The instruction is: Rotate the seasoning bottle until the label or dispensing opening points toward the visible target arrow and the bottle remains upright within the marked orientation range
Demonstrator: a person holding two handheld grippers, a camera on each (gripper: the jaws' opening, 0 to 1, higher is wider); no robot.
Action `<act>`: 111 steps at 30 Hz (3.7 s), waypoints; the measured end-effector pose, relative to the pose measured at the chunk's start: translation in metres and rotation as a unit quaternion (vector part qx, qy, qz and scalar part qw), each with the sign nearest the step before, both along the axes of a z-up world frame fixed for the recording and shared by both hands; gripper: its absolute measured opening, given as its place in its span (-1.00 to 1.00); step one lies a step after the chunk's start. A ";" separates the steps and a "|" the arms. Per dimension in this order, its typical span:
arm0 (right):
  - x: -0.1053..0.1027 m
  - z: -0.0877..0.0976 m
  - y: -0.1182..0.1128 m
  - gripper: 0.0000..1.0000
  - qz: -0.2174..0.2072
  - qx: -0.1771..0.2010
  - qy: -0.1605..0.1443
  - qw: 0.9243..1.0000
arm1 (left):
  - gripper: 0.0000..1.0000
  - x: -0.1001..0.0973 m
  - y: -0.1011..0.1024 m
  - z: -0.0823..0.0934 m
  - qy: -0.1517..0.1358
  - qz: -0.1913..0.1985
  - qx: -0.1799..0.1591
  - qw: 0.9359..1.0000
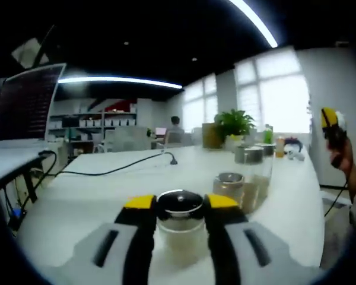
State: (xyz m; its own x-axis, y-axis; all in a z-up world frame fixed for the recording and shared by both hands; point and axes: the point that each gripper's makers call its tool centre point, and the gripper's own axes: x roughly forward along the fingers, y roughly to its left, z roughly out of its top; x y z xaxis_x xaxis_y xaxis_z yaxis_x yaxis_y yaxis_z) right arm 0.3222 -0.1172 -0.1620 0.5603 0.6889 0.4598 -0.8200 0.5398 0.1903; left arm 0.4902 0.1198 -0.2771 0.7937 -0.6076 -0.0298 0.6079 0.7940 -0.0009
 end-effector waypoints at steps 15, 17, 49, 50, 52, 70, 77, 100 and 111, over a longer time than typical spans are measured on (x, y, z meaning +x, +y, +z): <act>-0.009 -0.001 0.017 -1.00 0.035 0.008 0.001 0.999 | -0.34 -0.006 -0.006 -0.004 0.006 -0.119 0.014 0.993; -0.012 0.001 0.019 -1.00 0.036 0.005 -0.004 0.999 | -0.34 -0.007 -0.007 -0.004 0.012 -0.149 0.003 0.989; -0.022 0.004 0.020 -1.00 0.012 -0.003 -0.045 0.999 | -0.05 -0.001 0.004 0.010 0.017 -0.110 -0.011 0.994; -0.022 0.003 0.018 -1.00 0.008 -0.002 -0.044 0.999 | -0.03 0.001 0.005 0.010 0.019 -0.100 -0.004 0.995; -0.023 0.004 0.013 -1.00 -0.001 -0.001 -0.047 0.999 | -0.06 0.005 0.011 0.012 0.010 -0.078 0.016 0.997; -0.021 -0.006 -0.018 -1.00 -0.071 0.031 -0.016 0.997 | -0.32 0.005 0.000 0.005 0.007 -0.072 0.065 0.995; -0.032 0.000 -0.014 -1.00 -0.063 0.033 -0.029 0.997 | -0.32 0.003 -0.001 0.004 0.009 -0.107 0.062 0.992; -0.036 0.002 -0.016 -1.00 -0.064 0.029 -0.039 0.997 | -0.32 0.000 -0.017 0.000 0.029 -0.223 0.032 0.974; -0.039 0.001 -0.017 -1.00 -0.064 0.028 -0.040 0.997 | -0.32 -0.006 -0.020 0.000 0.038 -0.261 0.019 0.964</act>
